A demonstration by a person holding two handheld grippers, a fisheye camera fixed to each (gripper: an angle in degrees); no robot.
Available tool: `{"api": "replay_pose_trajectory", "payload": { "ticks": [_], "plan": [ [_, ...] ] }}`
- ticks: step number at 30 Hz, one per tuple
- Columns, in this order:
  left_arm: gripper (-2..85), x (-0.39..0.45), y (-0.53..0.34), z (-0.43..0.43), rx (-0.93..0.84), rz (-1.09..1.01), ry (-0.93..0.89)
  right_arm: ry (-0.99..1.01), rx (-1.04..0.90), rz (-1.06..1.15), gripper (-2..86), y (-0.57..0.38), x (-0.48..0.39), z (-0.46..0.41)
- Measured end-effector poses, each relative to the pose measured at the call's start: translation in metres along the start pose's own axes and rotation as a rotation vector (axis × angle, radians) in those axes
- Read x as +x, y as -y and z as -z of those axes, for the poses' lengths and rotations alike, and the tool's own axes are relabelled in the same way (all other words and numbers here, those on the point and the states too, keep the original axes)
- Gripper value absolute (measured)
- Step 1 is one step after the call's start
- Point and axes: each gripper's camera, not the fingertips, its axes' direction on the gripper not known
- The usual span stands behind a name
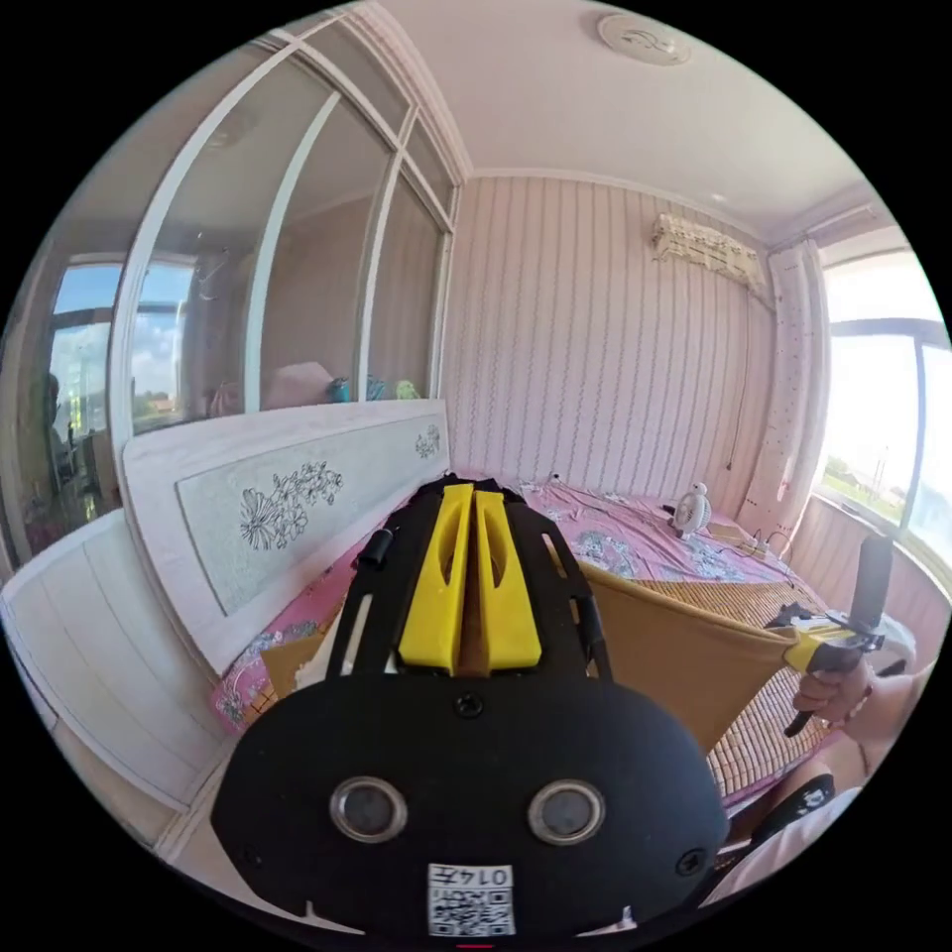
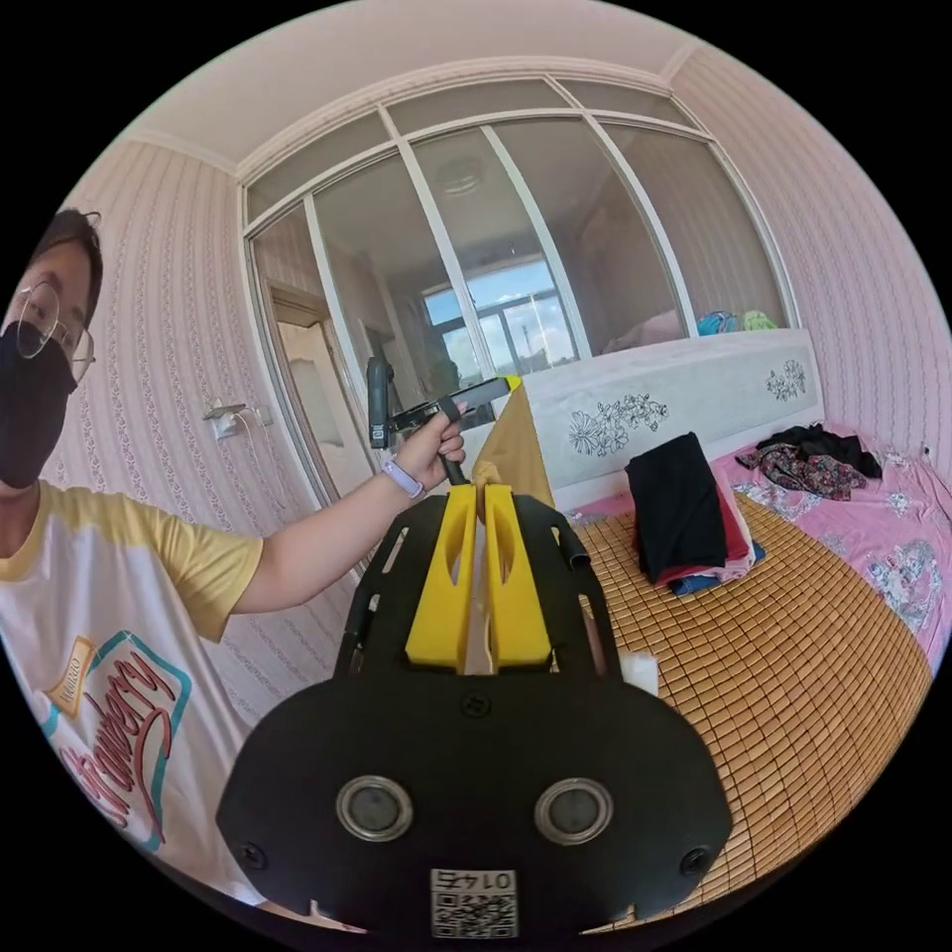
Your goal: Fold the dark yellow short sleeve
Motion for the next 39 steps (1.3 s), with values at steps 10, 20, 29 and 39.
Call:
{"api": "replay_pose_trajectory", "payload": {
  "ticks": [10,20,29,39],
  "plan": [
    [0.6,0.308,0.015,-0.188,-0.146,-0.340,-0.693,-0.507,0.108,-0.312,0.7,-0.107,0.030,0.175],
    [5.1,0.355,-0.217,-0.217,-0.818,-0.231,-0.826,-0.920,-0.040,-1.057,1.6,-0.290,0.075,0.258],
    [5.7,0.266,-0.265,-0.200,-0.908,0.156,-0.650,-0.990,-0.255,-1.051,8.2,-0.276,0.109,0.248],
    [9.4,0.322,-0.264,-0.272,-1.120,-0.029,-0.421,-1.076,-0.467,-0.981,10.9,-0.252,0.121,0.211]
  ]
}}
